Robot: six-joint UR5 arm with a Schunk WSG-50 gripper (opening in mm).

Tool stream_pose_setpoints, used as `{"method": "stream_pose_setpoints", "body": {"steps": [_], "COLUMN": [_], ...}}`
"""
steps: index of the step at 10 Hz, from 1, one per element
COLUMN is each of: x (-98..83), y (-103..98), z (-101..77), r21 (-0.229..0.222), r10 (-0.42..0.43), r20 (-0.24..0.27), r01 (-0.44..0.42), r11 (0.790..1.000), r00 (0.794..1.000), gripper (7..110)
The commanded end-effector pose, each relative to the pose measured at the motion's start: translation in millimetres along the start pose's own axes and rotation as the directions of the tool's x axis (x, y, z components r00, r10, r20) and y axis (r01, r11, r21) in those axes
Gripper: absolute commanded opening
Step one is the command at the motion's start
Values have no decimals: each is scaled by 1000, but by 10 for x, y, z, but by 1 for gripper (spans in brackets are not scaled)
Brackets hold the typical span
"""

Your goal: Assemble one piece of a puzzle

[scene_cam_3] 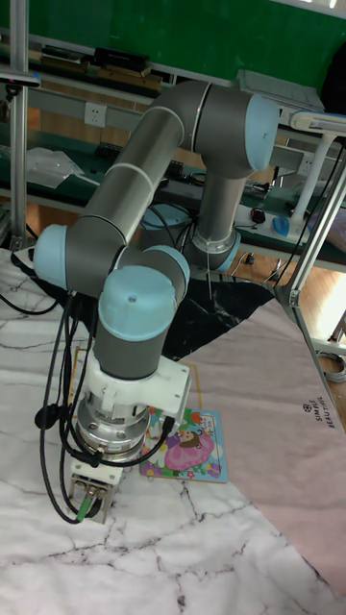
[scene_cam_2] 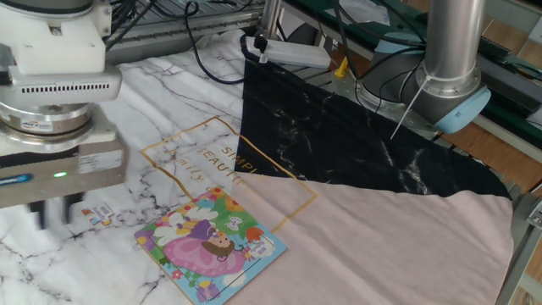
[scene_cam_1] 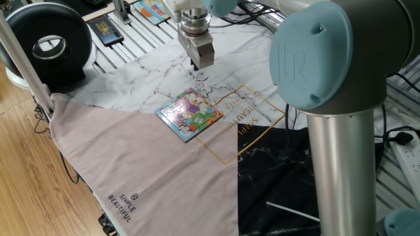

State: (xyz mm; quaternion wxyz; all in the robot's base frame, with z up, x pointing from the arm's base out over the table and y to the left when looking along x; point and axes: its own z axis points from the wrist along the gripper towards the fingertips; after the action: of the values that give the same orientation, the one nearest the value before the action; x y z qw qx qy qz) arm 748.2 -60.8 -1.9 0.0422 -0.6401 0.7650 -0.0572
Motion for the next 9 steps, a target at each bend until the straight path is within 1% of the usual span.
{"method": "stream_pose_setpoints", "body": {"steps": [1,2,3,4,5,6,8,9], "x": [91,159,212,245,259,272,218,147], "y": [-354,-363,-343,-314,-196,-113,0,52], "z": [-45,-49,-50,-49,-38,-34,-26,-22], "r21": [143,149,141,129,81,46,-1,-21], "r10": [12,45,46,25,19,1,-31,-35], "r20": [-28,-51,-73,-89,-96,-102,-81,-51], "r01": [-8,-37,-35,-13,-11,3,31,34], "r11": [990,988,989,992,997,999,1000,999], "r00": [1000,998,996,996,995,995,996,998], "gripper": [22,22,22,22,22,22,22,22]}}
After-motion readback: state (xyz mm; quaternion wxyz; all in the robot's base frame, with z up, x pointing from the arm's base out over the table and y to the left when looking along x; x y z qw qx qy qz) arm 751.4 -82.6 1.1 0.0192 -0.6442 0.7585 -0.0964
